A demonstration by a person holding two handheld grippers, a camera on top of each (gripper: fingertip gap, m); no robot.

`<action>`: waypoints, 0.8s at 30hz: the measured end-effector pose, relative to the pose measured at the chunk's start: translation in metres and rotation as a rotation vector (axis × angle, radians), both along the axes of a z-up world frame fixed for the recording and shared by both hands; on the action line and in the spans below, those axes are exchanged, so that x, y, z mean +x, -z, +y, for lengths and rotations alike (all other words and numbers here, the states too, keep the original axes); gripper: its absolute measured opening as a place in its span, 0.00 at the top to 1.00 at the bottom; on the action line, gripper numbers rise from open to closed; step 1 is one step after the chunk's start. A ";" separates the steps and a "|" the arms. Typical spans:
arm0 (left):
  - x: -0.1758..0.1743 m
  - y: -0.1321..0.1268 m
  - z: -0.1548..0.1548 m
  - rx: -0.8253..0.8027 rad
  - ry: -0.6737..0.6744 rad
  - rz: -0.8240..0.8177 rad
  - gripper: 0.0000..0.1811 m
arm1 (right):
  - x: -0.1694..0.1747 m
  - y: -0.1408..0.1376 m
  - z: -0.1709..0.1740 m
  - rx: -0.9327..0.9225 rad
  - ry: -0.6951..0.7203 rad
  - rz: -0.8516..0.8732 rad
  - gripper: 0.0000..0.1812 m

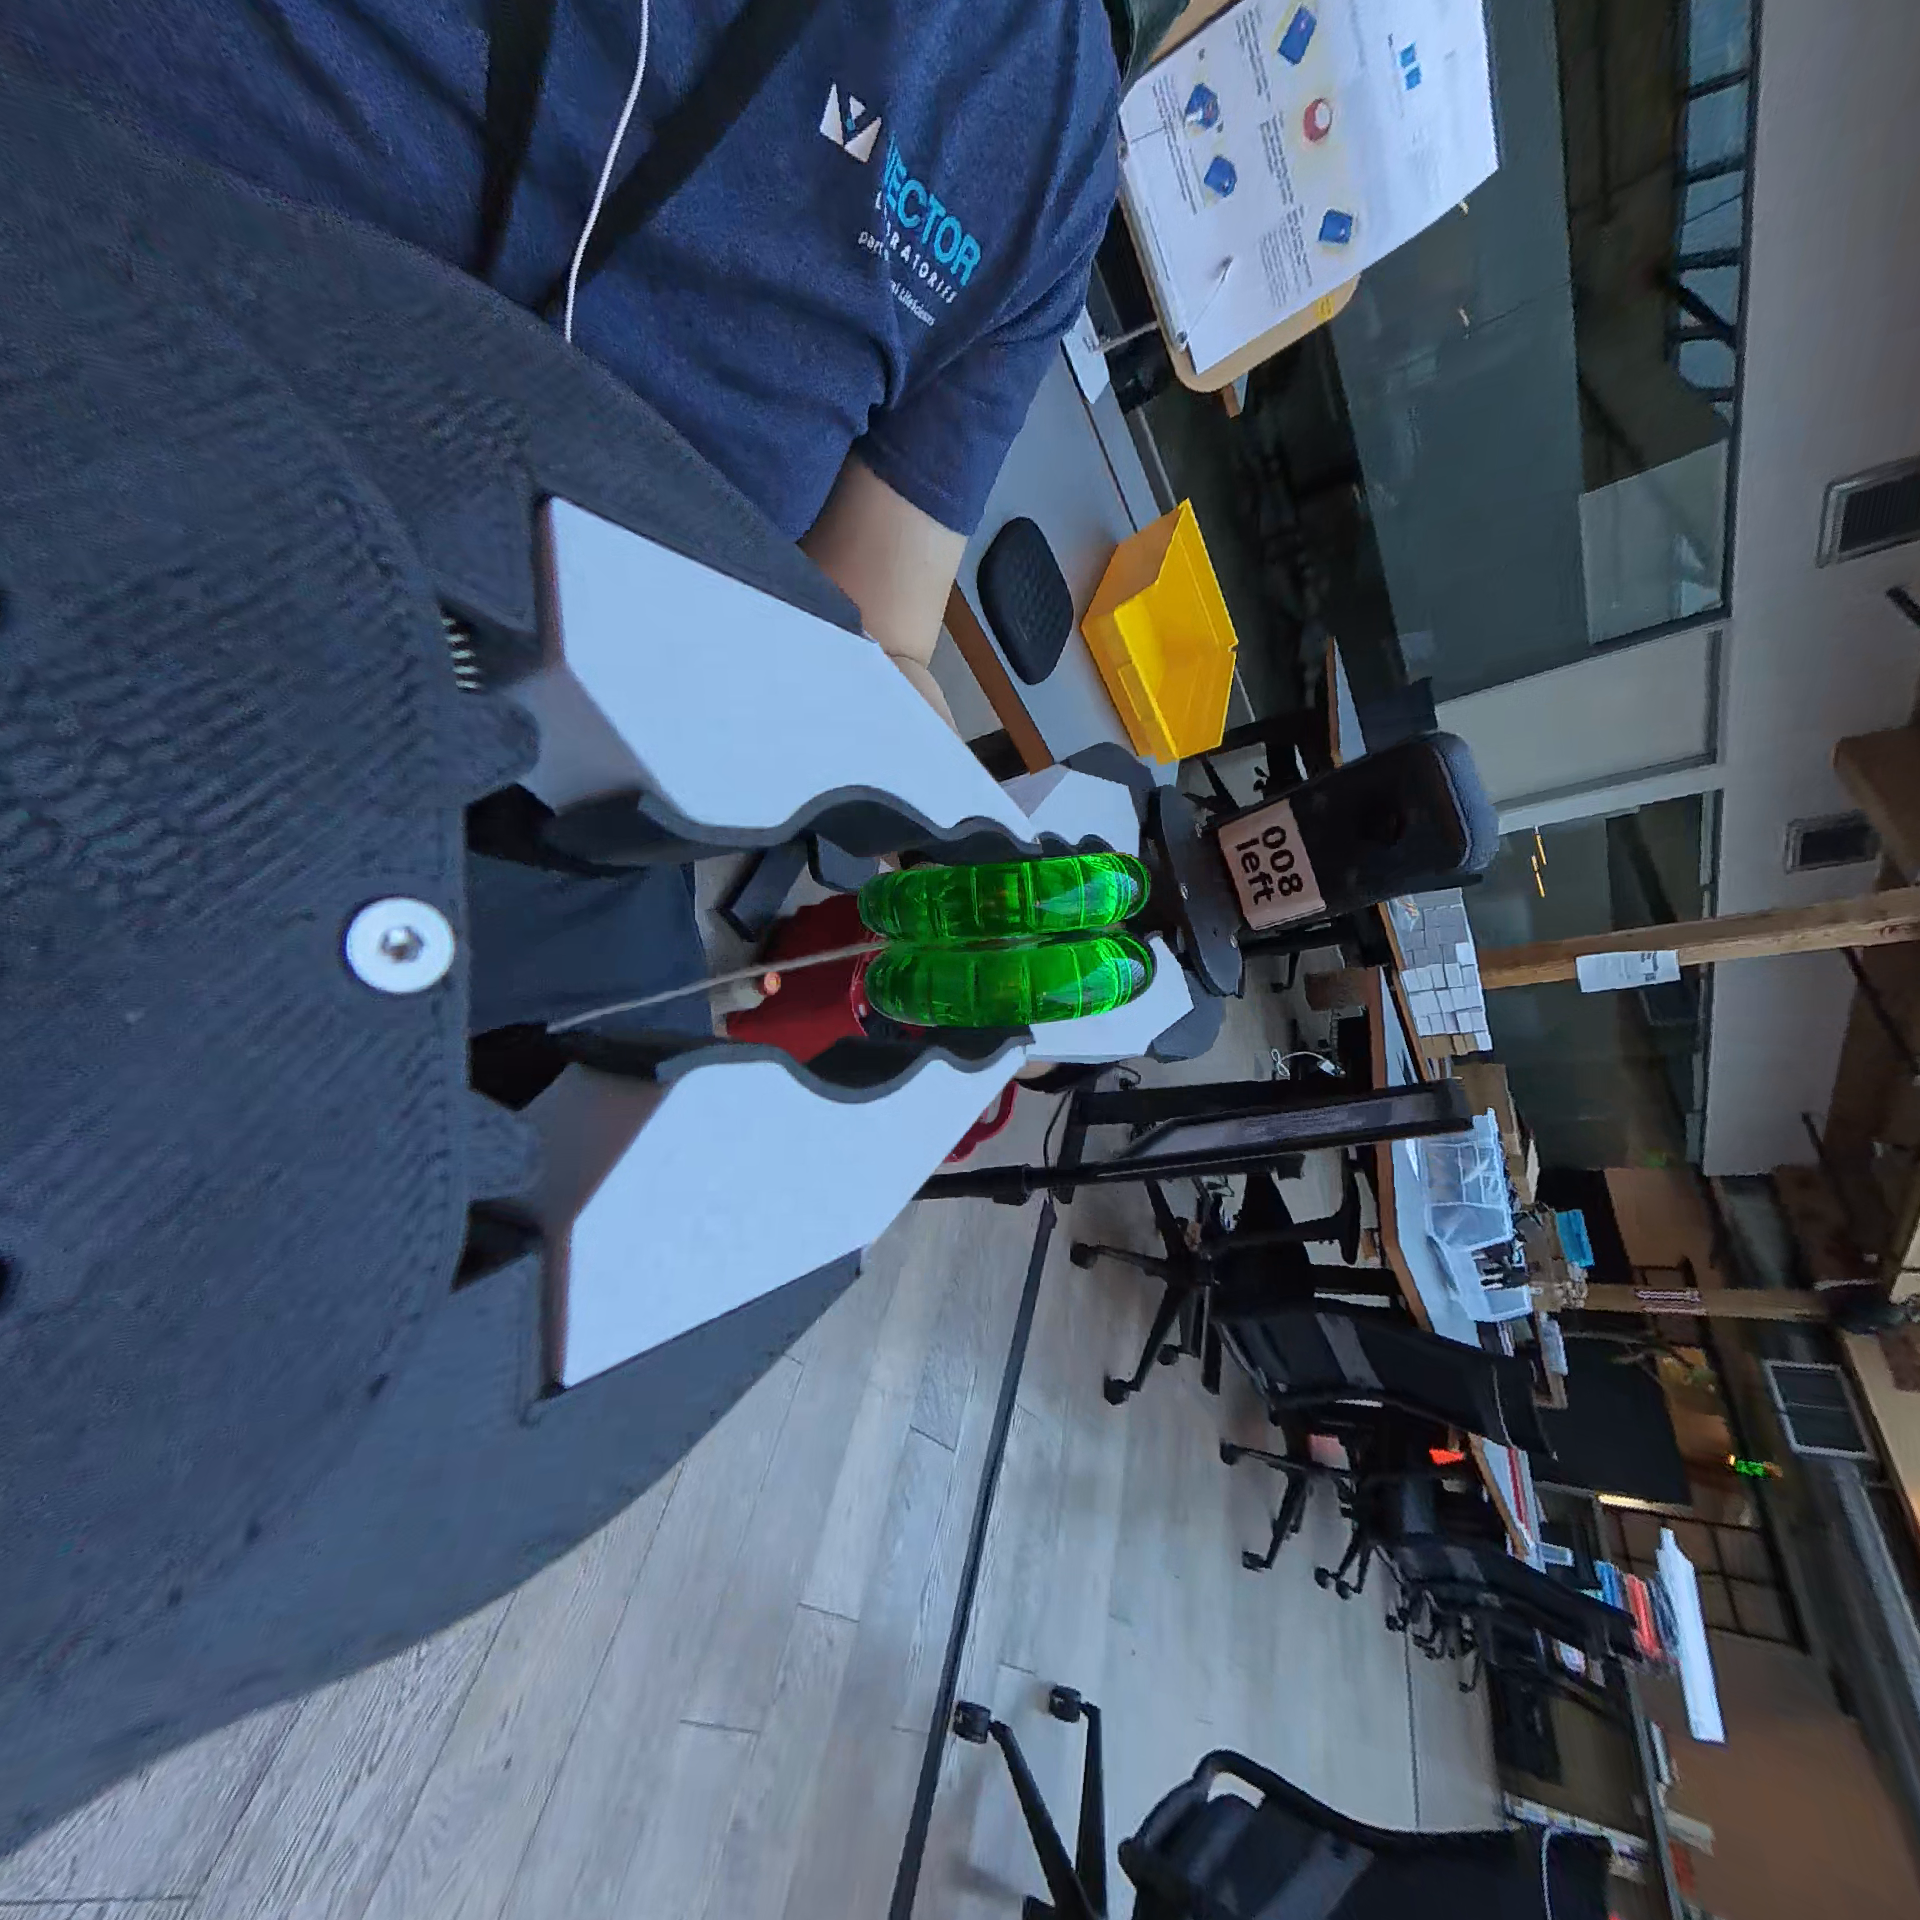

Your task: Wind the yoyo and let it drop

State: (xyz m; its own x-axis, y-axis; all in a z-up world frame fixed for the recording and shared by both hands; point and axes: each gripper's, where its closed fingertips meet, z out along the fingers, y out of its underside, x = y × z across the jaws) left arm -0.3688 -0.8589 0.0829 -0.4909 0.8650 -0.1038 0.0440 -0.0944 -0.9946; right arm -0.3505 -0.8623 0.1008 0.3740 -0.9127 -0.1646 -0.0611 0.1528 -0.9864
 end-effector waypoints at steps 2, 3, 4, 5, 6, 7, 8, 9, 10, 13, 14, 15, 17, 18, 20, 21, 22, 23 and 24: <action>0.011 0.000 -0.007 0.093 0.026 0.052 0.81 | 0.007 0.002 -0.012 0.001 0.016 0.017 0.84; 0.016 0.001 -0.009 0.133 0.044 0.078 0.81 | 0.010 0.004 -0.016 -0.006 0.022 0.024 0.84; 0.022 0.001 -0.012 0.163 0.056 0.103 0.81 | 0.014 0.006 -0.019 -0.011 0.025 0.033 0.84; 0.027 0.002 -0.014 0.185 0.063 0.123 0.82 | 0.019 0.007 -0.020 -0.006 0.026 0.045 0.84; 0.032 0.002 -0.017 0.196 0.063 0.136 0.84 | 0.025 0.008 -0.021 0.004 0.027 0.054 0.84; 0.036 0.003 -0.019 0.197 0.063 0.141 0.84 | 0.031 0.011 -0.022 0.016 0.026 0.071 0.84; 0.040 0.004 -0.020 0.195 0.063 0.147 0.84 | 0.038 0.013 -0.022 0.035 0.023 0.091 0.84; 0.045 0.004 -0.020 0.195 0.066 0.157 0.83 | 0.043 0.014 -0.021 0.061 0.018 0.104 0.84; 0.050 0.003 -0.019 0.202 0.071 0.176 0.84 | 0.048 0.014 -0.021 0.078 0.017 0.101 0.84; 0.065 -0.004 -0.018 0.293 0.101 0.334 0.84 | 0.060 0.002 -0.021 -0.044 0.119 -0.063 0.70; 0.072 -0.006 -0.018 0.317 0.101 0.400 0.84 | 0.060 -0.005 -0.022 -0.147 0.201 -0.159 0.55; 0.080 -0.008 -0.019 0.334 0.091 0.471 0.84 | 0.058 -0.008 -0.018 -0.273 0.274 -0.244 0.52; 0.095 -0.010 -0.017 0.360 0.081 0.597 0.84 | 0.056 -0.006 -0.013 -0.540 0.433 -0.333 0.53; 0.099 -0.009 -0.015 0.374 0.074 0.638 0.84 | 0.059 0.000 -0.010 -0.653 0.484 -0.320 0.53; 0.098 -0.002 -0.011 0.401 0.065 0.658 0.84 | 0.069 0.014 -0.006 -0.809 0.544 -0.239 0.53; 0.093 0.005 -0.010 0.425 0.065 0.640 0.84 | 0.072 0.016 -0.007 -0.863 0.591 -0.213 0.53; 0.089 0.011 -0.009 0.444 0.051 0.624 0.84 | 0.074 0.015 -0.006 -0.901 0.615 -0.203 0.53; 0.086 0.016 -0.010 0.448 0.032 0.614 0.84 | 0.076 0.016 -0.003 -0.920 0.616 -0.189 0.55; 0.083 0.018 -0.009 0.443 0.019 0.615 0.84 | 0.079 0.020 -0.001 -0.932 0.608 -0.150 0.57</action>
